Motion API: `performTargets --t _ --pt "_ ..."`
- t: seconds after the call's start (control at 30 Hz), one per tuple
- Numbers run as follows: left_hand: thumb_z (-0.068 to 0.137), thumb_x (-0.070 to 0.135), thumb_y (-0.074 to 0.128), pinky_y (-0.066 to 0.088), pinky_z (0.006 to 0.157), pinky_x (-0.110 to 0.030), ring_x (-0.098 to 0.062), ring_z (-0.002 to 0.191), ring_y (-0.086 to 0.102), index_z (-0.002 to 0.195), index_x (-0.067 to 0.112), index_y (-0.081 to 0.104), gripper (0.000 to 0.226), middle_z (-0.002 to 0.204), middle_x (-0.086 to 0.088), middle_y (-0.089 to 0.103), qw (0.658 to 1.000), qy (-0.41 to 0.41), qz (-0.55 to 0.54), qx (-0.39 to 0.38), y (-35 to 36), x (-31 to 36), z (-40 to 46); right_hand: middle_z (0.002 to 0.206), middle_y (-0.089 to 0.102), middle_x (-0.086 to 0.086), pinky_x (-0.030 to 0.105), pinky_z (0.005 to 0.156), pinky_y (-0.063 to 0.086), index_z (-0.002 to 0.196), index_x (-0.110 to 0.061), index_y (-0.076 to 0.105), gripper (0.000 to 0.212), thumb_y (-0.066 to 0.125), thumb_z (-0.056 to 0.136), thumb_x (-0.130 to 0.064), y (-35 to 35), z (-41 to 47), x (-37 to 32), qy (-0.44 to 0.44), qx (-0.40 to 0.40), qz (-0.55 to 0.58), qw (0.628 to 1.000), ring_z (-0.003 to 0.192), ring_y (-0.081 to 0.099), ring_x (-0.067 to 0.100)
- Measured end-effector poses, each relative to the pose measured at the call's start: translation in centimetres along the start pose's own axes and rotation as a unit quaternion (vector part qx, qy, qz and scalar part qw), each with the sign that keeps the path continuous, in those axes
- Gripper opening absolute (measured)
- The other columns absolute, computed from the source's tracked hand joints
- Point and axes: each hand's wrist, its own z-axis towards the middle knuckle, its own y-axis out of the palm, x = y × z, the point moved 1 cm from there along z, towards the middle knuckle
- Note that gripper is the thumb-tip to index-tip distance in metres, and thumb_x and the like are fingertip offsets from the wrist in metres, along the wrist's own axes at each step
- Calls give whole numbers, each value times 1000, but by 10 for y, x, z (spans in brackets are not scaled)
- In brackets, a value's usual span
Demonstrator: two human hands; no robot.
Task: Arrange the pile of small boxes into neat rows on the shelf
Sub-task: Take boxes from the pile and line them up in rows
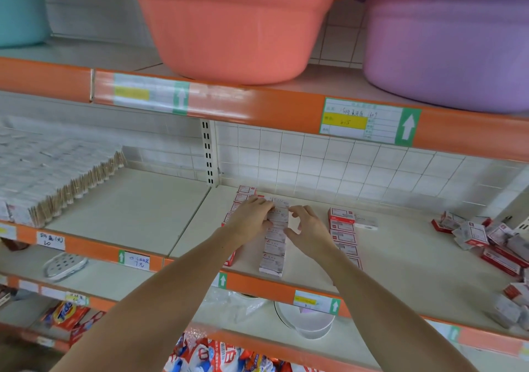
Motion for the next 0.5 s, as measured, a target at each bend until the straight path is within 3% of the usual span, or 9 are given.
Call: performTargets --t 0.3,0.5 --pt "92 27 61 36 100 -36 -26 119 46 127 11 57 38 122 -5 60 1000 6 25 -16 5 -4 11 136 45 -8 32 93 47 143 -25 42 59 65 90 -35 -8 12 -2 -19 -33 -32 999 118 50 16" --pt "91 28 62 36 100 -35 -24 119 46 126 12 57 39 120 -4 59 1000 1 17 -17 8 -7 21 130 49 -5 26 88 41 133 -20 50 42 63 93 -27 -1 27 -1 -18 -24 -49 998 113 52 17"
